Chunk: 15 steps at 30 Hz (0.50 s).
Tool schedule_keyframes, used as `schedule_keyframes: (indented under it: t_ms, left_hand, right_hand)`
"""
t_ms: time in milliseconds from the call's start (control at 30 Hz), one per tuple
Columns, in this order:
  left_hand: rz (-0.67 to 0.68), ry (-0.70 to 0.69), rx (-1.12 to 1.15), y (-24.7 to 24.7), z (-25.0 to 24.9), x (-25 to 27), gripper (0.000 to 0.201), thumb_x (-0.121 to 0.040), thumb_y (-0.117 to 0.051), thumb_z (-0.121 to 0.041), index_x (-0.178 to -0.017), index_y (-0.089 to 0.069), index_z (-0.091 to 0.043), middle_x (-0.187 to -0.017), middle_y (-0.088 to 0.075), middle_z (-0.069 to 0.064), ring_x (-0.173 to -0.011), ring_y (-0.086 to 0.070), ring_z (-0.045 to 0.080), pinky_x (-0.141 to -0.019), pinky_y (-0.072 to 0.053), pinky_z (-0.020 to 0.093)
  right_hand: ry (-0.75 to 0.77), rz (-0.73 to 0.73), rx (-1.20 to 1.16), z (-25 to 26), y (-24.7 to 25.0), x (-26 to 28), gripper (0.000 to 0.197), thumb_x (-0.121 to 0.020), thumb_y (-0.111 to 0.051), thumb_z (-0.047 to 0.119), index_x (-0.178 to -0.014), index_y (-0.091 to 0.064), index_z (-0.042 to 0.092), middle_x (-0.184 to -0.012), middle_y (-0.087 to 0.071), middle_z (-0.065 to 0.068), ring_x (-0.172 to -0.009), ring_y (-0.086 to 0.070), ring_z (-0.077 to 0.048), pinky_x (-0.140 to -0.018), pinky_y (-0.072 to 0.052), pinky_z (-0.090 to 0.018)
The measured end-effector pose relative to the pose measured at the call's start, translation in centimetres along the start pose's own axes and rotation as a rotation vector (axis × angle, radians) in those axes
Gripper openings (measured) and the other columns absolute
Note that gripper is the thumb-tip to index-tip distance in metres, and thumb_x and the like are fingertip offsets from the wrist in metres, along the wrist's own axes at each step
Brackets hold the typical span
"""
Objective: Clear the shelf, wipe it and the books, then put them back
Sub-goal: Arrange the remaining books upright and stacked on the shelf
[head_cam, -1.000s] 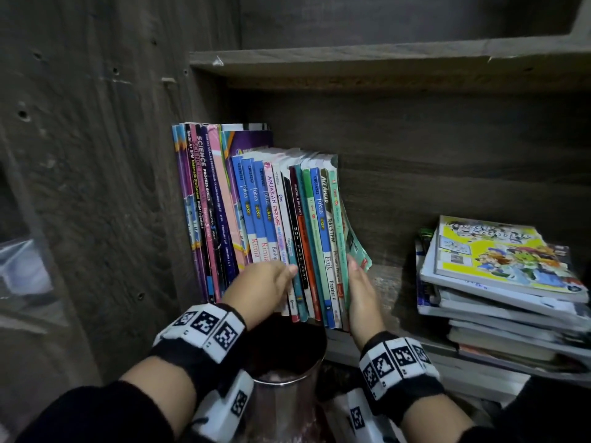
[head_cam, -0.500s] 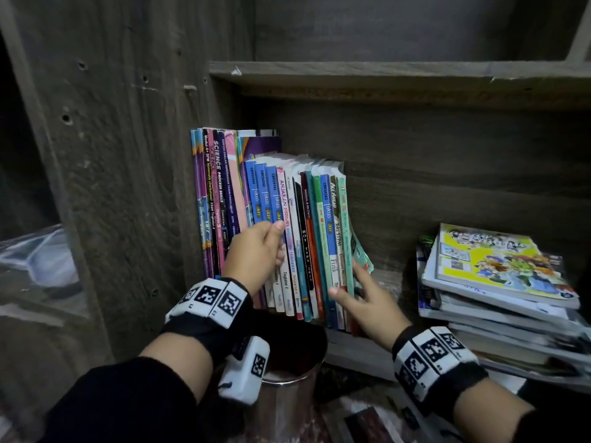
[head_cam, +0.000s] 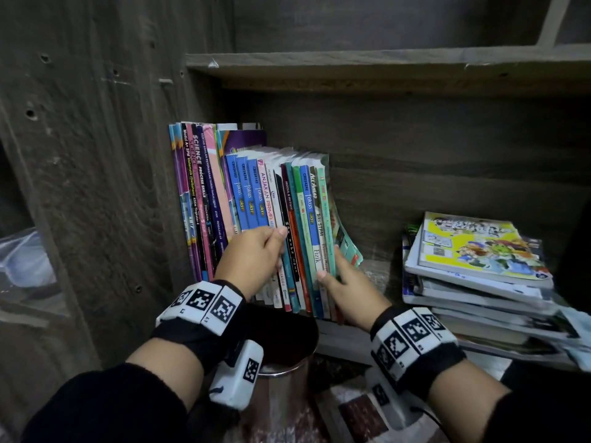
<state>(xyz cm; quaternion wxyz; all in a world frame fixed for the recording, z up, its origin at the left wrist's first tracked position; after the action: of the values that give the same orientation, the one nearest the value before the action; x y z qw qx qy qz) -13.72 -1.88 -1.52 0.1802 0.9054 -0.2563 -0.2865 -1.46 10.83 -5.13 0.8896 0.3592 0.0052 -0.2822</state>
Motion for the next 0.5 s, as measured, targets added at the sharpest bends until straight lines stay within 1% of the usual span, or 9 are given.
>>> schedule_keyframes:
  t_ms: [100,167,267,333,400,433,500]
  left_hand:
    - [0.026,0.005,-0.021,-0.7,-1.3,0.9,0.043,-0.098,-0.046,-0.038,-0.067,-0.061,-0.013,-0.059,-0.069,0.005,-0.059,-0.068,0.022,-0.073,-0.057,0.043]
    - [0.036,0.017,-0.016,-1.5,-2.0,1.5,0.042,-0.098,-0.047,-0.033,-0.064,-0.062,-0.011,-0.056,-0.068,0.004,-0.055,-0.067,0.021,-0.071,-0.058,0.042]
    - [0.088,0.036,-0.005,-3.1,-2.7,2.2,0.04,-0.093,-0.046,-0.026,-0.061,-0.061,-0.008,-0.054,-0.067,0.006,-0.052,-0.066,0.022,-0.066,-0.059,0.043]
    - [0.125,0.031,0.009,-4.2,-3.2,2.5,0.041,-0.092,-0.046,-0.025,-0.059,-0.061,-0.007,-0.054,-0.067,0.007,-0.052,-0.066,0.023,-0.065,-0.059,0.044]
    - [0.144,0.026,0.04,-5.3,-4.1,2.7,0.041,-0.094,-0.048,-0.025,-0.06,-0.06,-0.005,-0.055,-0.067,0.008,-0.049,-0.065,0.019,-0.064,-0.059,0.043]
    - [0.16,0.027,0.065,-5.9,-4.7,2.9,0.042,-0.095,-0.049,-0.026,-0.06,-0.059,-0.005,-0.055,-0.067,0.008,-0.047,-0.064,0.017,-0.063,-0.059,0.041]
    - [0.21,0.045,0.14,-7.3,-5.8,3.1,0.041,-0.096,-0.051,-0.027,-0.061,-0.059,-0.007,-0.057,-0.066,0.009,-0.047,-0.063,0.015,-0.063,-0.06,0.04]
  right_hand:
    - [-0.029,-0.013,0.071,0.7,1.3,0.1,0.052,-0.1,-0.047,0.027,-0.149,-0.03,0.027,-0.139,-0.052,-0.002,-0.125,-0.05,-0.02,-0.099,-0.041,-0.028]
    - [-0.035,-0.02,0.075,1.3,1.8,0.3,0.052,-0.097,-0.053,0.026,-0.146,-0.036,0.027,-0.137,-0.055,-0.001,-0.124,-0.051,-0.018,-0.095,-0.04,-0.025]
    - [-0.056,-0.034,0.12,2.2,2.8,0.5,0.05,-0.094,-0.059,0.022,-0.142,-0.045,0.021,-0.134,-0.057,-0.001,-0.122,-0.052,-0.015,-0.089,-0.036,-0.017]
    - [-0.069,-0.127,0.136,2.9,4.5,0.8,0.043,-0.093,-0.06,0.021,-0.135,-0.054,0.02,-0.127,-0.062,0.0,-0.113,-0.057,-0.013,-0.083,-0.037,-0.016]
    - [-0.054,-0.271,0.125,3.3,7.0,1.5,0.034,-0.092,-0.061,0.02,-0.126,-0.063,0.019,-0.121,-0.066,0.001,-0.103,-0.059,-0.009,-0.079,-0.037,-0.014]
    - [-0.052,-0.339,0.129,3.3,8.5,2.1,0.03,-0.091,-0.061,0.018,-0.121,-0.066,0.018,-0.118,-0.067,0.001,-0.102,-0.06,-0.008,-0.078,-0.037,-0.014]
    - [-0.084,-0.462,0.183,2.9,11.6,3.5,0.027,-0.091,-0.059,0.018,-0.116,-0.069,0.017,-0.117,-0.068,-0.001,-0.107,-0.06,-0.013,-0.083,-0.039,-0.017]
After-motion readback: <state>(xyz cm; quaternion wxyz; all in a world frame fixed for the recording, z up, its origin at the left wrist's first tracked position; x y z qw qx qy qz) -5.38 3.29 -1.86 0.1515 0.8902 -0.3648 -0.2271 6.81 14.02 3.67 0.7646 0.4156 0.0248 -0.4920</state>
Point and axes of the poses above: each hand's wrist, its own x-axis away from the middle knuckle, its own y-axis out of the back of the hand, z = x × y, the point moved 1 cm from there along -x, towards the middle knuckle
